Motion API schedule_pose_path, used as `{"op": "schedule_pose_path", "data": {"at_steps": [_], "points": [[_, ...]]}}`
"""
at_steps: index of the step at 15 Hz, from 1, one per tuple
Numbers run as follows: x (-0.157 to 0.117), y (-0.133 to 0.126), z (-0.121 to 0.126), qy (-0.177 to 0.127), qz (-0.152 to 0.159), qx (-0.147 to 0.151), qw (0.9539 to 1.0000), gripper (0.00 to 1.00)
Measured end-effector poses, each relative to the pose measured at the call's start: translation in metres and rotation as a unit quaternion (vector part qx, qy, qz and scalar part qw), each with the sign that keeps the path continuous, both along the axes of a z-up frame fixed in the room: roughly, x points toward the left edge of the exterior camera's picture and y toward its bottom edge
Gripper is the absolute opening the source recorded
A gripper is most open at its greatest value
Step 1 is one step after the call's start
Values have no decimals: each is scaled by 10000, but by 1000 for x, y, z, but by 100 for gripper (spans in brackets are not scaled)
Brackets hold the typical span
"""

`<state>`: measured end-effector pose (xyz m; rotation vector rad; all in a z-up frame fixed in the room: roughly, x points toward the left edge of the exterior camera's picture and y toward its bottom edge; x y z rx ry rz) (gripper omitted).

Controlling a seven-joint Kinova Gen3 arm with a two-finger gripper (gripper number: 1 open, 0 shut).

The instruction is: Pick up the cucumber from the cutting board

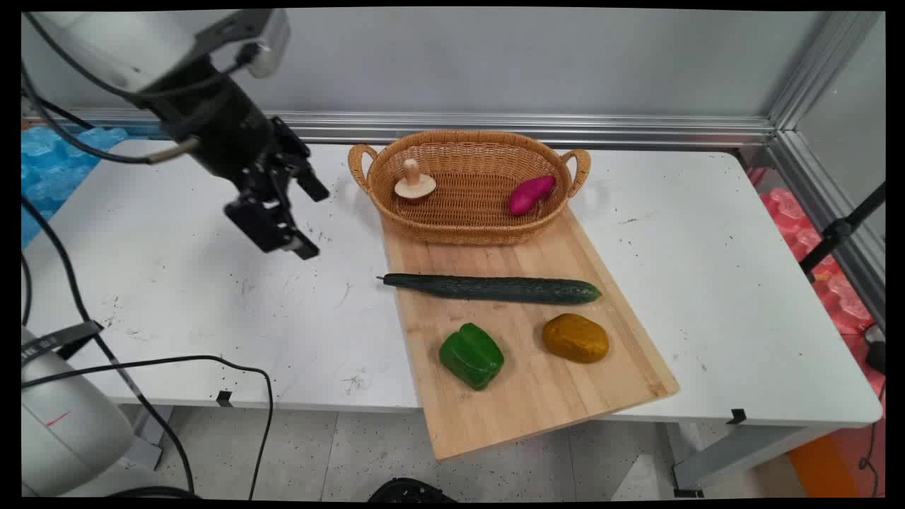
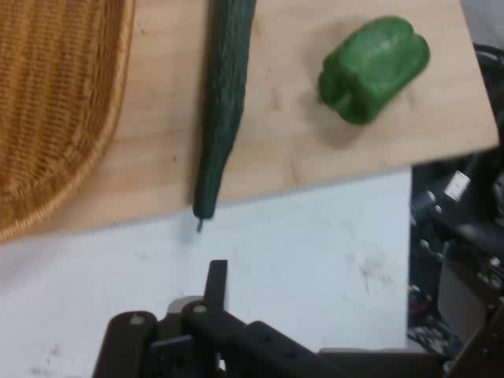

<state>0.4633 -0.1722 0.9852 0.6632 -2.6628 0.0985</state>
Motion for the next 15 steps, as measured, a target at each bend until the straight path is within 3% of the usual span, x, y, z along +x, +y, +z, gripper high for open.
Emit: {"op": "schedule_pose_path", "data": {"at_steps": [7, 15], "points": [[-69, -31, -41, 8, 214, -216, 9995, 100], [-144, -76, -96, -146, 385, -270, 9988, 100]]}}
